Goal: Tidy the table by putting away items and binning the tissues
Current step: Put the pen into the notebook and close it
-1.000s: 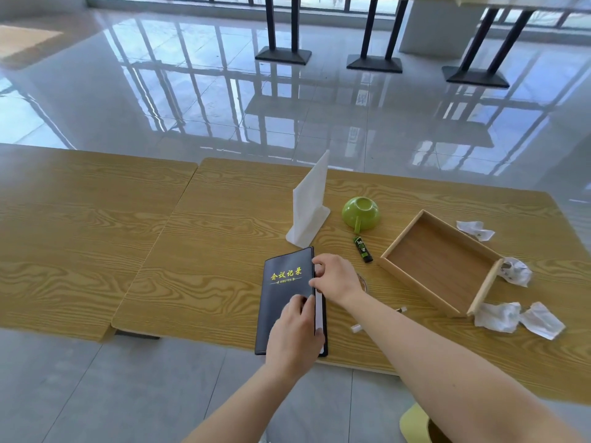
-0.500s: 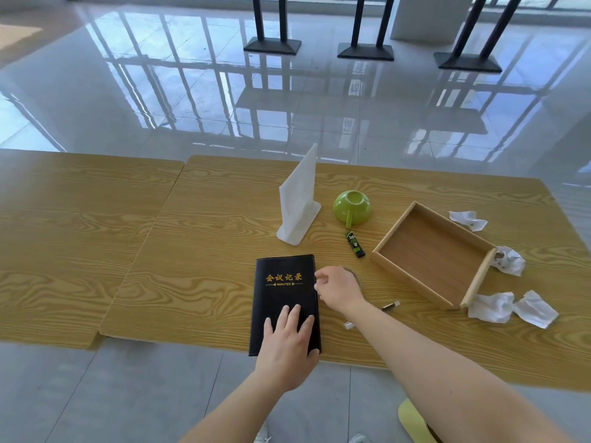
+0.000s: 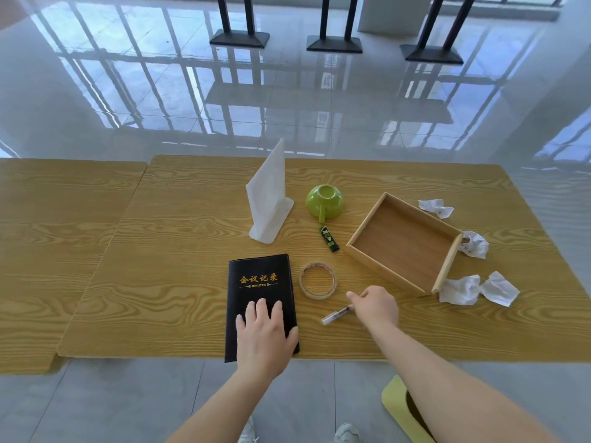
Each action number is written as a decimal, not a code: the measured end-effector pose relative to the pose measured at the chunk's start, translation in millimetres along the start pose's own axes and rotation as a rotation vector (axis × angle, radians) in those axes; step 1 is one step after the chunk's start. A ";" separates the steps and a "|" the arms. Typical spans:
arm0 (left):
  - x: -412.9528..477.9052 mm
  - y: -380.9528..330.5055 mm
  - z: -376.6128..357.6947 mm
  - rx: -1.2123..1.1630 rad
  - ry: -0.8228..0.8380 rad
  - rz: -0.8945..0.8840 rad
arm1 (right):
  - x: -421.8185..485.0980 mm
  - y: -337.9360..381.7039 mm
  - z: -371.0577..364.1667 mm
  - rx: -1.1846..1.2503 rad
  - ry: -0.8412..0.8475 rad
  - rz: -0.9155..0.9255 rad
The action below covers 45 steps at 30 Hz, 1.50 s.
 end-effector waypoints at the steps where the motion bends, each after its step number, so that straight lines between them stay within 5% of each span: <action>1: 3.5 -1.4 -2.4 -0.006 0.013 0.038 | 1.0 -2.6 -1.5 -0.006 0.001 -0.019; 8: 20.6 -8.9 -19.6 0.016 0.086 0.166 | 1.2 -5.7 -7.6 -0.026 0.013 -0.087; 28: 12.6 25.7 -5.6 0.116 0.085 0.090 | -29.6 16.9 -29.6 0.281 0.268 0.158; 40: 21.0 38.6 26.6 -0.211 0.100 -0.006 | -60.8 49.1 -49.5 0.316 0.384 0.255; 45: 16.5 40.6 54.2 -0.068 0.144 -0.087 | -66.9 59.9 -59.2 0.336 0.409 0.239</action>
Point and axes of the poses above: each hand's wrist, its own x-axis towards the middle knuckle, its own z-axis out of the back of the hand, y = z × x, the point moved 9 cm from there along x, towards the middle knuckle, and after that the axes turned 13 degrees about -z, right-handed, at the moved point
